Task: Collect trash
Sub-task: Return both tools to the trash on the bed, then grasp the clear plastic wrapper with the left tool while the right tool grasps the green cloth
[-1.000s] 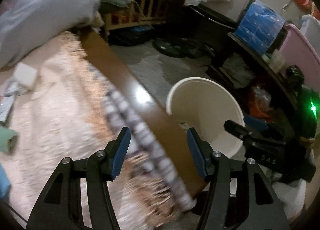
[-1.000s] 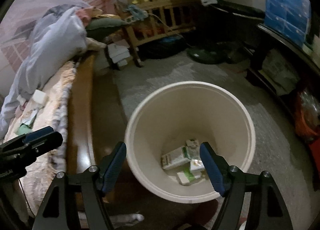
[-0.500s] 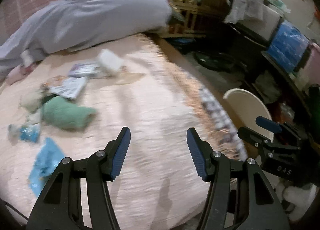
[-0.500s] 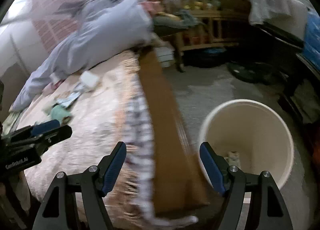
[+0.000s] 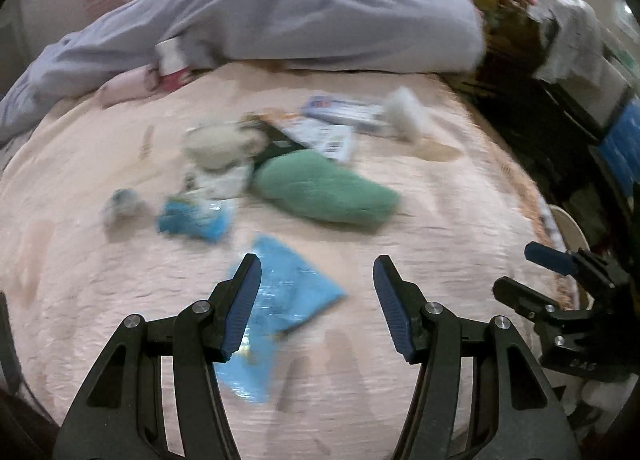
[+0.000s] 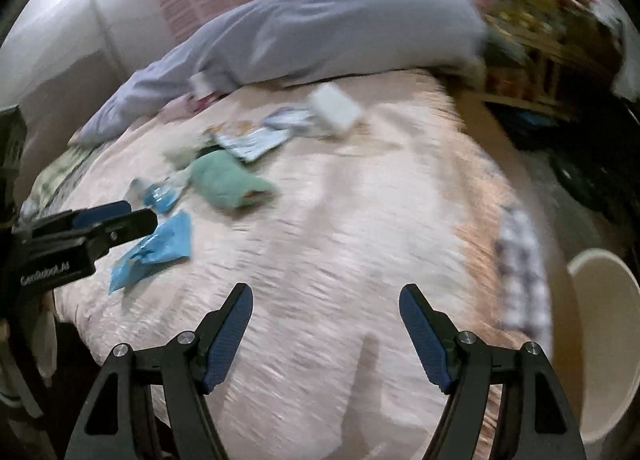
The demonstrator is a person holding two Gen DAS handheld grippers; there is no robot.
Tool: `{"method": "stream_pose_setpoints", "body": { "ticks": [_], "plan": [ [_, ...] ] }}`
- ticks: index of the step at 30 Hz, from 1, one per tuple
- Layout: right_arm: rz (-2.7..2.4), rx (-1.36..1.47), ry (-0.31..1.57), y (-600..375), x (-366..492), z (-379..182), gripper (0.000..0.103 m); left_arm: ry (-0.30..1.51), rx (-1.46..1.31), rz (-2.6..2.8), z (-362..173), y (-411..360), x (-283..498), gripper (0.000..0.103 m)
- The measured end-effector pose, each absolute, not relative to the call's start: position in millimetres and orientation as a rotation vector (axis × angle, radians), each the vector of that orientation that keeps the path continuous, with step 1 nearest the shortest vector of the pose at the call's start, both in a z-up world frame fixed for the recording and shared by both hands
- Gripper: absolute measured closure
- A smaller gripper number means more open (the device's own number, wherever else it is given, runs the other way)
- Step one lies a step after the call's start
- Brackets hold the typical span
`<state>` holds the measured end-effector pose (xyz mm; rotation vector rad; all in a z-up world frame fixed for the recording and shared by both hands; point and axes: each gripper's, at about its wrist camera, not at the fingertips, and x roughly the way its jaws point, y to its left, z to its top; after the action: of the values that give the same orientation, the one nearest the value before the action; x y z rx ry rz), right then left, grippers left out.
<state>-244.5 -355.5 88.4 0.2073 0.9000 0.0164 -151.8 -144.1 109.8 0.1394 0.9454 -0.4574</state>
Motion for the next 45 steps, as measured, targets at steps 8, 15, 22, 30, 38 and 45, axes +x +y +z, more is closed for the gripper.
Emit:
{"method": "stream_pose_setpoints", "body": {
  "ticks": [8, 15, 22, 30, 38, 45],
  "plan": [
    [0.161, 0.145, 0.888, -305, -174, 95, 0.029, 0.986, -0.001, -0.309, 105, -60, -101, 0.046],
    [0.225, 0.058, 0.914, -273, -119, 87, 0.027, 1.024, -0.088, -0.221, 90, -5, -61, 0.046],
    [0.238, -0.021, 0.965, -260, -75, 63, 0.025, 1.049, -0.119, -0.222, 63, 5, -21, 0.046],
    [0.265, -0.032, 1.011, -252, -60, 38, 0.045, 1.037, -0.083, -0.227, 41, -2, 9, 0.072],
    [0.295, 0.009, 0.977, -254, -88, 51, 0.061, 1.026, -0.128, -0.333, 59, -2, -17, 0.092],
    [0.284, 0.120, 0.909, -275, -136, 78, 0.061, 0.999, -0.133, -0.434, 87, -15, -55, 0.093]
  ]
}}
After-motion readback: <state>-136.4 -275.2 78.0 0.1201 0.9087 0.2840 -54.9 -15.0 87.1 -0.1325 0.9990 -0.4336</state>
